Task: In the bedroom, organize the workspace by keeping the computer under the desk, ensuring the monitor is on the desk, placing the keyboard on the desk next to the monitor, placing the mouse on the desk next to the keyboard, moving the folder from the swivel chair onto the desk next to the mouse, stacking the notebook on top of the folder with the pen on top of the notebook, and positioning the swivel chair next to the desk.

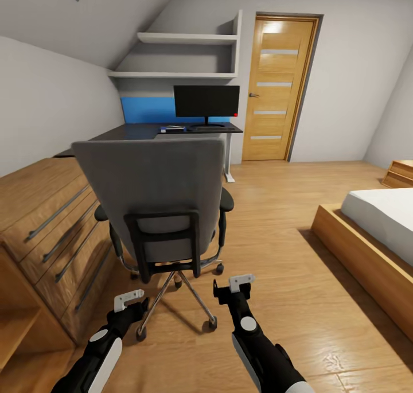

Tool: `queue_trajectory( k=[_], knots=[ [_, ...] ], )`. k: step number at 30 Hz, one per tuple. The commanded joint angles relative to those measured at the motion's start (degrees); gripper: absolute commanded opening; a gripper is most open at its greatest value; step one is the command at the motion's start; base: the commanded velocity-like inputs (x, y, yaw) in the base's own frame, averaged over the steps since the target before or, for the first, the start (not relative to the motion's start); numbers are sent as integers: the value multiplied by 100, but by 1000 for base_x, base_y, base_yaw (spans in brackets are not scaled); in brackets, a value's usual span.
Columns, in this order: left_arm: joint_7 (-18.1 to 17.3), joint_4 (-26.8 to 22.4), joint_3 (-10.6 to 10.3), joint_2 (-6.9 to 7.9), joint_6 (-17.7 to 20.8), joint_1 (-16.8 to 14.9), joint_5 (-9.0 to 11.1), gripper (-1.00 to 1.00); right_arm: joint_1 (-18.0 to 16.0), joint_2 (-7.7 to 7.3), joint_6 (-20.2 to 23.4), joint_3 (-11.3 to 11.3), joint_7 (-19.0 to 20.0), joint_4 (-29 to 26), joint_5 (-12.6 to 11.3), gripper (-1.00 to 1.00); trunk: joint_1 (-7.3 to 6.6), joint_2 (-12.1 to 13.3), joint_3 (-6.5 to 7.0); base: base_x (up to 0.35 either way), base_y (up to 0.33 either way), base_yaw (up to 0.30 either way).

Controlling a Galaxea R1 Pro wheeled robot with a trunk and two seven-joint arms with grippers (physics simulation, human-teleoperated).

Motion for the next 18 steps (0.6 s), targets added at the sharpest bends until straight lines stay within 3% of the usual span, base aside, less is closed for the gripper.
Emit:
queue_trajectory(
  k=[1, 14, 18],
  knots=[
    [53, -8, -28, 8, 17, -2, 60, 100, -5, 0, -42, 15, -39, 17, 27, 100, -1, -2, -5, 0, 170, 0],
    [48, -8, -33, 8, 15, -2, 61, 100, -10, 0, -180, 30, -62, 62, 32, 100, -1, -2, -5, 0, 57, 0],
    [35, -7, -41, 2, -197, -2, 63, 100, -8, 0, -198, 25, -74, 63, 41, 100, -1, -2, -5, 0, 3, 0]
  ],
)
